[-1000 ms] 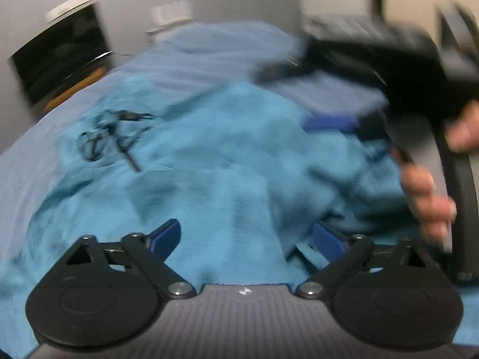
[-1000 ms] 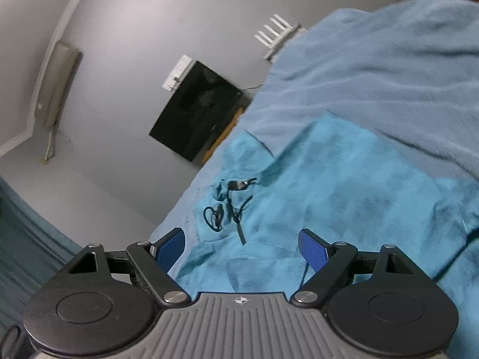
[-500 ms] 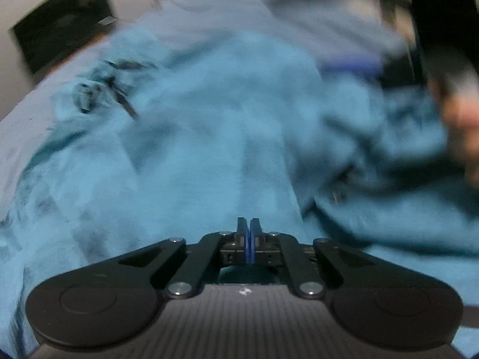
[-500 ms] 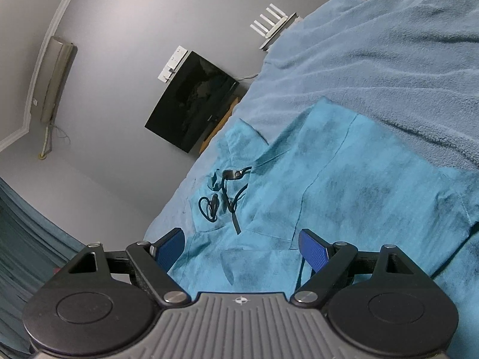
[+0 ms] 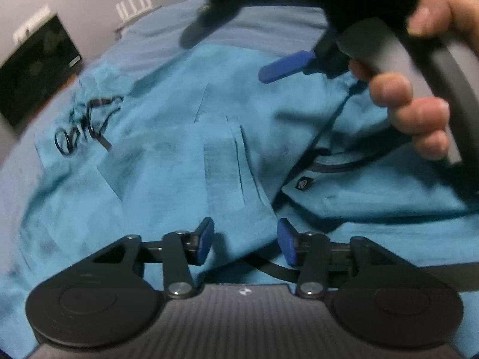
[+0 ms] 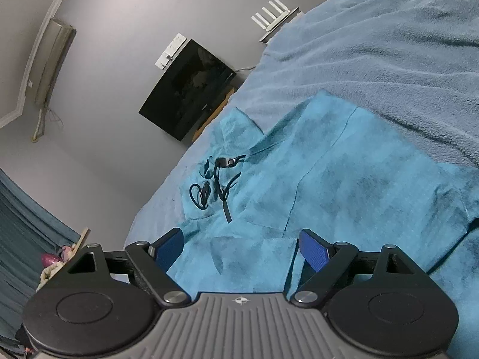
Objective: Fold large clothes
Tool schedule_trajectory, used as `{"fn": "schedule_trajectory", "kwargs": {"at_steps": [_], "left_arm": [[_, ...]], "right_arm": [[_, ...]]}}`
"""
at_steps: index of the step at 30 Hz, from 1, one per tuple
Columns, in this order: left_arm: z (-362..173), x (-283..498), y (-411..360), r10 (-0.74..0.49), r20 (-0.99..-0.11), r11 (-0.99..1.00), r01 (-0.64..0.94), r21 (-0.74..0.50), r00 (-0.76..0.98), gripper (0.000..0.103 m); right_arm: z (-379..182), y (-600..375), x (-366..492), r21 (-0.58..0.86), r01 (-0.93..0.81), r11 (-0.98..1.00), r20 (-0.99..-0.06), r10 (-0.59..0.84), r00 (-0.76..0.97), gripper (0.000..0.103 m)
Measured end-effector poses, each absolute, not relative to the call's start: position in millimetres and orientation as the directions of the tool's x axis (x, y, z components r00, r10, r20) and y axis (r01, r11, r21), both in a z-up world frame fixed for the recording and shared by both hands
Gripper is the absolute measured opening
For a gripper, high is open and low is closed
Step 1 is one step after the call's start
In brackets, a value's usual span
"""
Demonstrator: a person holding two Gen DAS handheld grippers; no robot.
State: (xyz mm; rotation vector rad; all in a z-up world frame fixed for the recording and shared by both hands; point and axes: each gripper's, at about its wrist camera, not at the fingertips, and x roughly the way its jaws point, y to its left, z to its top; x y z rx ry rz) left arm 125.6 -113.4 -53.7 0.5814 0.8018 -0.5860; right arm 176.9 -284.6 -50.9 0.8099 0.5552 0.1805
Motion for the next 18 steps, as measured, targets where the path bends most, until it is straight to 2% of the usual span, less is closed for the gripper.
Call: {"fn": "schedule_trajectory", "kwargs": {"at_steps": [3,7,14,16,17,18], "left_arm": [[-57,131,-115,-0.261,-0.811,0.689,0.689,0.223,0.524,0.047],[-62,142,-114,-0.239,-0.826,0.686,0.691,0.228,0.51,0.061],[-82,139,-131,-0.154,-0.795,0.626,0.681,0.381,0.587,0.059],[-83,139,-131,-0.166,-0.789,0.625,0.682,0.379,0.591,0.035],[-81,139,-130,-0.175,-0.782,0.635,0.676,0.374,0.598,0.029],[-78,139,-127,-0.196,-0.773,0.649,0.671,0.36,0.604,0.015]], "right_arm": [[-52,-283,177,0.715,0.048,0.697,-0.409,0.362,0.838,0.087],[-54,-281,177,0.704,0.037,0.709,-0.415,0.369,0.832,0.088],[-57,-281,178,0.697,0.032,0.717,-0.427,0.378,0.822,0.088],[-58,-281,178,0.698,0.036,0.715,-0.43,0.379,0.819,0.088],[-59,-282,178,0.698,0.038,0.715,-0.432,0.379,0.819,0.088],[-59,-282,178,0.699,0.039,0.714,-0.432,0.378,0.818,0.088]]}}
